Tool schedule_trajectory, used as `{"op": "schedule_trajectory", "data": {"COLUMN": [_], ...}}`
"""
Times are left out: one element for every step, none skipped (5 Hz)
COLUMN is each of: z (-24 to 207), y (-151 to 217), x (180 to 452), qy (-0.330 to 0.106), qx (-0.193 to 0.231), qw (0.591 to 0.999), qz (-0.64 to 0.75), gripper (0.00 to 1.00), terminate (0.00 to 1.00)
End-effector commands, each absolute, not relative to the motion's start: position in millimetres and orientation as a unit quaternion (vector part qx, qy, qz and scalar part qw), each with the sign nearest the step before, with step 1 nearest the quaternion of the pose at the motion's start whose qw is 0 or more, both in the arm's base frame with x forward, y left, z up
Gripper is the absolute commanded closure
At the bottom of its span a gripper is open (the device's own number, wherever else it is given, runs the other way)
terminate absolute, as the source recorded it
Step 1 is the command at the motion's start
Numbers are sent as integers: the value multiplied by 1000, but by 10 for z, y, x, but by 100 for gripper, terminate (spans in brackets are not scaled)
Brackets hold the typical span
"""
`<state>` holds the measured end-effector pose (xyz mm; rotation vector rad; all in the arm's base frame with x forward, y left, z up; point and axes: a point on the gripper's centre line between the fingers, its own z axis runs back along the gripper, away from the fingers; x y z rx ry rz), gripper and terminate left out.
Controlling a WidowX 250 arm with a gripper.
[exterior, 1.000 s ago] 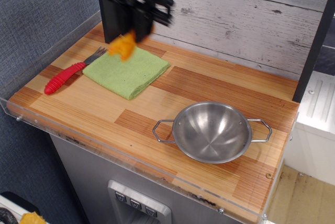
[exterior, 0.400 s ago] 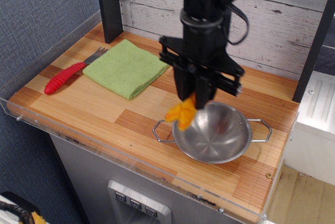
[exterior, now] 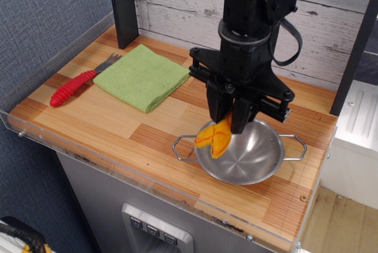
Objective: Put the orange pepper in the metal bowl.
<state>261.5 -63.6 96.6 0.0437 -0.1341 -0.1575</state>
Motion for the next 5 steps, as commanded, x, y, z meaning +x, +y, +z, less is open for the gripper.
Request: {"op": "schedule_trajectory", "data": {"z": [1156, 1205, 1418, 1755, 1733], "y": [-461, -234, 28, 509, 799], "x": [2564, 2543, 2497, 2418, 2528], "qy": [-105, -113, -133, -151, -107], "qx": [21, 9, 3, 14, 20], "qw": [993, 993, 991, 987, 993], "qz": [-56, -23, 9, 55, 55], "gripper": [0, 0, 0, 0, 0], "terminate": [0, 0, 0, 0, 0]}}
